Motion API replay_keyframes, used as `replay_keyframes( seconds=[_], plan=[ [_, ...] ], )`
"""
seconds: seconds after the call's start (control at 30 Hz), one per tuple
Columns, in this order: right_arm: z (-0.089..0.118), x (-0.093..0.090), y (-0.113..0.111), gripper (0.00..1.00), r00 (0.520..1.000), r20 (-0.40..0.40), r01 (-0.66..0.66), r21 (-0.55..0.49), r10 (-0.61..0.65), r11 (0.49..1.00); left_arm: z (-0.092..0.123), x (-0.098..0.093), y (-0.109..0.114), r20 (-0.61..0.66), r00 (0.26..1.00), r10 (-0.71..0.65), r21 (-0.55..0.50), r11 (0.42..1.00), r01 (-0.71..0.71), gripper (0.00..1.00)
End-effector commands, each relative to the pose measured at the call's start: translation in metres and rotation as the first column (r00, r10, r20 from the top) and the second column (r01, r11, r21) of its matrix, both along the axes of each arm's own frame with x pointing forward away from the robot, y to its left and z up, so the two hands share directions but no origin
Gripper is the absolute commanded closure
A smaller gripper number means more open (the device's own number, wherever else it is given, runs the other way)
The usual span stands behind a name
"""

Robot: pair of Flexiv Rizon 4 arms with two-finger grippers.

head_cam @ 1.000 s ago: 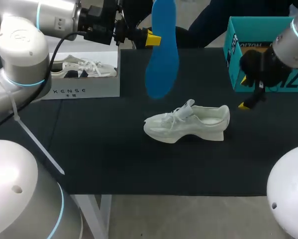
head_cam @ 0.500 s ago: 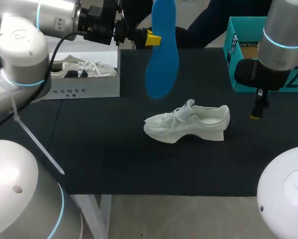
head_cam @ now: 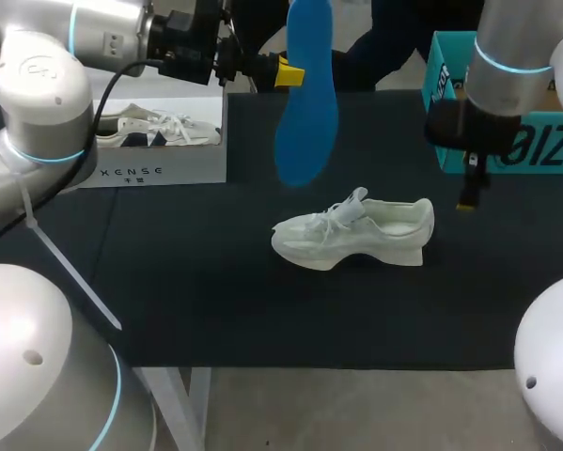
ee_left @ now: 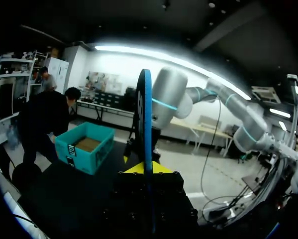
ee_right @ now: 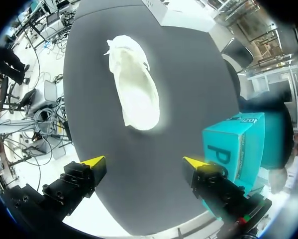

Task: Take the shoe out of the shoebox, open the shoe tongue, remove and reinsert the insole, then place the shoe into the shoebox

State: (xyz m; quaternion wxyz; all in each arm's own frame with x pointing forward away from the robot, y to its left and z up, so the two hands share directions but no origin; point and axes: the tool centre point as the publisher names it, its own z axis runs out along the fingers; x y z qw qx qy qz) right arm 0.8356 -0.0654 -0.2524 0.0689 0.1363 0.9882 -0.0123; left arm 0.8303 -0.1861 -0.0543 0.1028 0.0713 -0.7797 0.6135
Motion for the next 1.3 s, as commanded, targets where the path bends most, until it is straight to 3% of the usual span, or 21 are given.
replay_keyframes(
  seconds=[0.03,0.23,0.67,1.3],
  plan=[
    [-0.003,-0.005,-0.003,0.0,1.0,0.01,0.001,0.016,-0.002,1.0,0.006,-0.008,-0.001,-0.008,1.0,-0.014,-0.007,1.0,0.014,1.0],
    [-0.008,-0.001,0.003,0.0,1.0,0.005,-0.005,0.027,0.005,1.0,0.02,-0.023,-0.008,-0.021,0.998,-0.063,-0.031,0.998,0.062,1.0],
    [-0.017,0.016,0.021,0.0,0.999,-0.005,-0.04,0.043,0.04,0.998,0.025,-0.009,0.01,-0.036,0.999,-0.008,-0.035,0.999,0.007,1.0],
    [-0.069,0.051,0.066,0.0,0.997,-0.04,-0.062,0.104,0.067,0.993,0.025,-0.009,0.01,-0.036,0.999,-0.008,-0.035,0.999,0.007,1.0]
  ],
)
